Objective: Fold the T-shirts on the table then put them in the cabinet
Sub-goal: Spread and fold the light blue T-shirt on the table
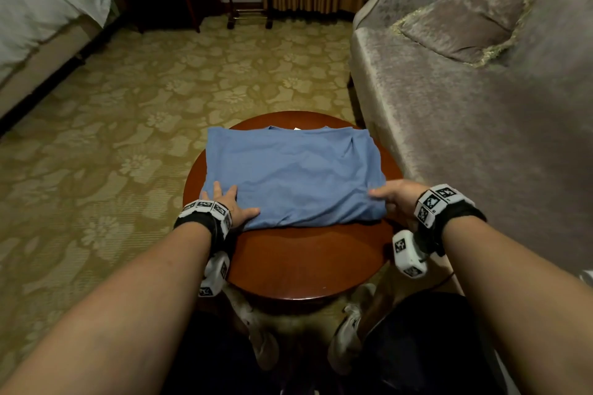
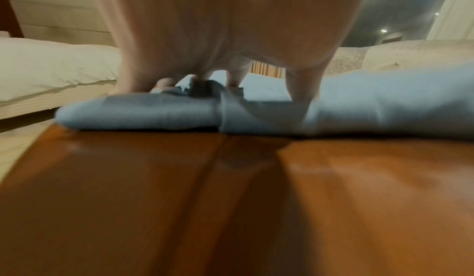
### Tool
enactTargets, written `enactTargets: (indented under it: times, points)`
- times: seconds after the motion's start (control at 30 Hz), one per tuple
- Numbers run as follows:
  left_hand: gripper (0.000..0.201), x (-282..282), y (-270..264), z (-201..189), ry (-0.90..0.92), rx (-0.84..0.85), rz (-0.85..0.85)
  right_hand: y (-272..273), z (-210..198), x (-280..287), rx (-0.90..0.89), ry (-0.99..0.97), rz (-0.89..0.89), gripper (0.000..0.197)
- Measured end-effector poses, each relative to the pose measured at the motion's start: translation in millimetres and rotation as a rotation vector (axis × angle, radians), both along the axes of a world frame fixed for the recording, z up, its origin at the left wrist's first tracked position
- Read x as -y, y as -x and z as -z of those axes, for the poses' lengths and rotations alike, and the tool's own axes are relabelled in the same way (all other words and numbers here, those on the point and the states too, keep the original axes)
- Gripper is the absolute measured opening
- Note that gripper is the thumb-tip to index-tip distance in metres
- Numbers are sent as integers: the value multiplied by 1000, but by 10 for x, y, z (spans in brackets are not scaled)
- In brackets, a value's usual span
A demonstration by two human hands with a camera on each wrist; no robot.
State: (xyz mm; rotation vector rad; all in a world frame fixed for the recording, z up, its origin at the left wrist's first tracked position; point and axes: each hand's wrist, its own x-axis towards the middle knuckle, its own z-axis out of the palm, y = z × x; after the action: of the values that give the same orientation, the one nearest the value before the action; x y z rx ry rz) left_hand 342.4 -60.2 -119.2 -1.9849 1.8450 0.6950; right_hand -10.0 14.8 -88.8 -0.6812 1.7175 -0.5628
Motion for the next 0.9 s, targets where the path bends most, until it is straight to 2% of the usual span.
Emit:
enactTargets:
  times: [0.03, 0.07, 0.1, 0.17, 0.23, 0.37, 0.47, 0.53, 0.6, 0.73, 0.9]
  points:
    - [98, 2, -12, -1, 0, -6, 1, -9, 22, -27, -100, -73, -137, 24]
    - [98, -1, -23, 2, 1, -10, 4, -20, 45, -38, -255, -147, -251, 15]
    - [97, -8, -32, 9, 4, -10, 9, -19, 62, -34, -435, -184, -360, 17]
    - [97, -21, -58, 23, 7, 1, 25, 7, 98, -10, -676, -244, -462, 49]
    - [97, -27, -95, 28, 1, 10, 41, 61, 149, 23, -735, -230, -463, 59]
    - [99, -28, -140, 34, 27, -41, 22, 93, 166, 47, -767, -198, -430, 56]
    - [96, -91, -124, 4, 167, -131, -98, -45, 44, 66, -826, 52, -216, 53]
    - [94, -148, -80, -7, 204, -147, -105, -179, 1, 85, -867, 232, -172, 54]
    - [97, -208, -24, 37, 149, -94, -47, -368, 34, 94, -840, 270, -320, 71]
    - [113, -200, 9, 141, 49, 54, -15, -562, 280, -5, -884, -40, -742, 114]
    - [122, -87, -62, 67, 8, 153, -24, -499, 324, -87, -931, -165, -828, 126]
